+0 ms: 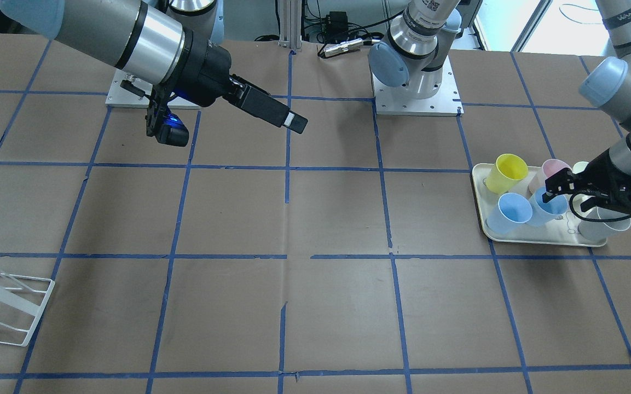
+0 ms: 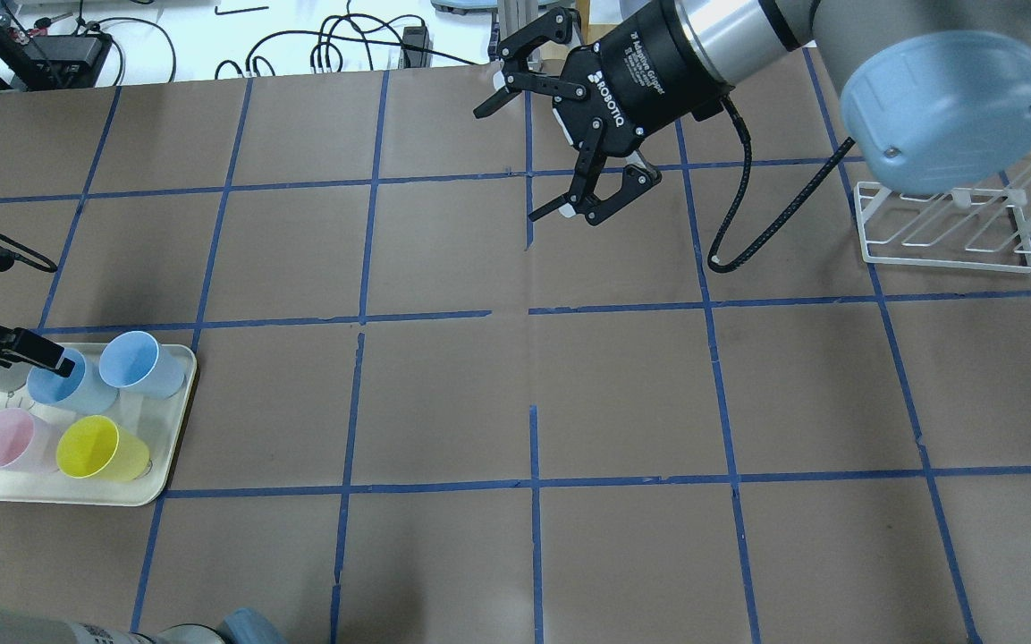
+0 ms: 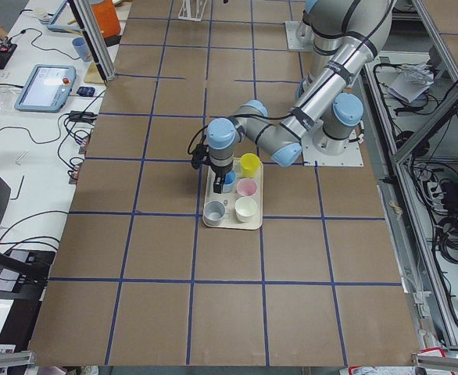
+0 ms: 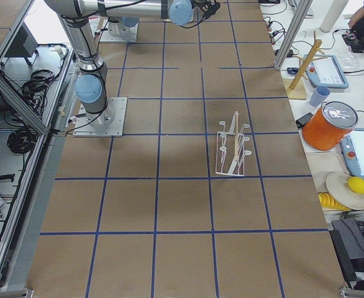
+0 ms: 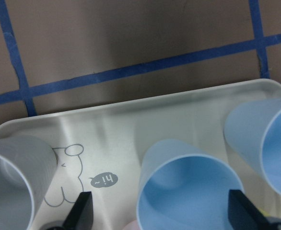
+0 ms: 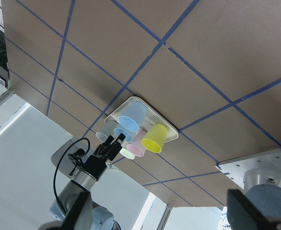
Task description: Transfer IKEA cup to right arm and place on rack
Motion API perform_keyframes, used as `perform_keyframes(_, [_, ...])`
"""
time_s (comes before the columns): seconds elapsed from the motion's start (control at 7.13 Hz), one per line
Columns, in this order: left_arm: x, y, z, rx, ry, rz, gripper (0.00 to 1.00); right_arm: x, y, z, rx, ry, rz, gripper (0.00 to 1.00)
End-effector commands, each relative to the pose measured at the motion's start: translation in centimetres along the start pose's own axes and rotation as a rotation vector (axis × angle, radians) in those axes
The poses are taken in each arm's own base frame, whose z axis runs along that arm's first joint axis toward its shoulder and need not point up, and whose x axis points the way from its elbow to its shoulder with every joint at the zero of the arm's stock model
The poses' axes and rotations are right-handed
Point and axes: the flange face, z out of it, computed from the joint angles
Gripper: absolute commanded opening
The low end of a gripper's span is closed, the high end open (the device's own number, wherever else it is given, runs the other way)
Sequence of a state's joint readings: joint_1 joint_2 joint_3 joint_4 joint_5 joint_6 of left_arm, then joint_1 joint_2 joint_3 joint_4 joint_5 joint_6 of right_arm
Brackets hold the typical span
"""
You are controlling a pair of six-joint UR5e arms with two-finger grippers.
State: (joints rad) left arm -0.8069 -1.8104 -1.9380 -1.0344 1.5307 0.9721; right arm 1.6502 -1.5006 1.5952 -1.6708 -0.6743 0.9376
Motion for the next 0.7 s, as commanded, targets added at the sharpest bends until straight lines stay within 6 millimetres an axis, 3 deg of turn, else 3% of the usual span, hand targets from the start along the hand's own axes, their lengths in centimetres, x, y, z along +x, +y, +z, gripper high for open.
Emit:
perform_keyframes(0.0, [-0.4, -0.2, 0.8, -0.001, -0.004, 0.002, 1.00, 0.6, 0.3, 1.8, -0.020, 0.019, 0.026, 1.00])
perform_keyframes(0.28, [-0.5, -0.2, 1.2, -0.009, 0.002, 0.005, 0.97, 0.5, 1.7, 4.3, -0.045, 0.051, 0.002, 1.00])
perform_keyframes(0.56, [-0.9, -0.3, 1.7, -0.005, -0.007, 0.004, 0.75, 0.3, 2.8, 5.4, -0.050, 0.059, -0.028, 1.00])
